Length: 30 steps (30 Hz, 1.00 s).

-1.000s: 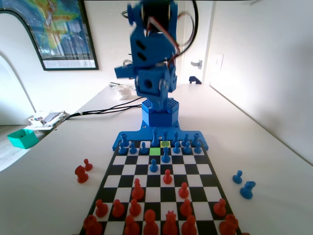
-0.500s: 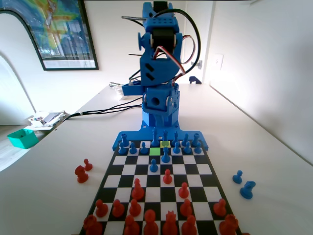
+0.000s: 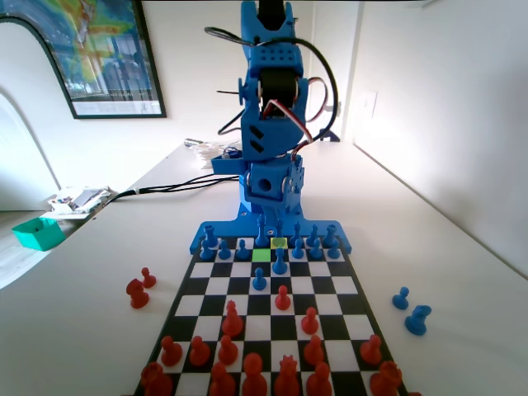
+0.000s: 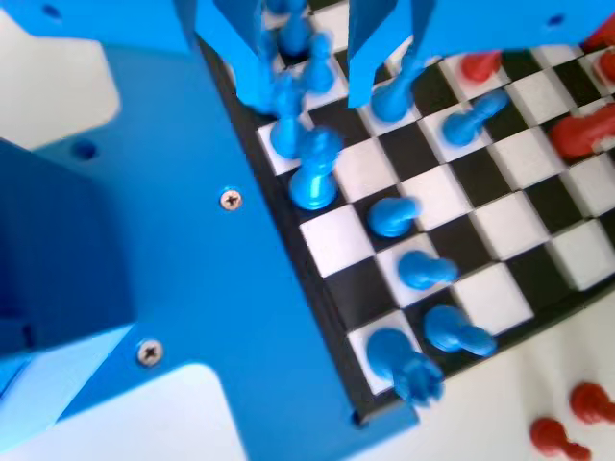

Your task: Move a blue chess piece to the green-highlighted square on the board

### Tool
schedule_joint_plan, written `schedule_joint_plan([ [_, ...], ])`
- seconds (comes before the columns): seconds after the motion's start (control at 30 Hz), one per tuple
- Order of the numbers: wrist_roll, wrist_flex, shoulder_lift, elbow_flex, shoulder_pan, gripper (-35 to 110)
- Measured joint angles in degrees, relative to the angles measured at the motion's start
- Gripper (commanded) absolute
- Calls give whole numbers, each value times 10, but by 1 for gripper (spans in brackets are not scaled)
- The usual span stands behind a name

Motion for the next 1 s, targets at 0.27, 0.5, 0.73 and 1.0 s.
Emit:
schedule_joint_plan([
  [0.27,0,-34,0,20,-12,16],
  [0.5,0,-62,-11,36,-13,15],
  [0.73,0,-112,-18,65,-12,11],
  [1.0,8,-142,-20,78,-25,2],
])
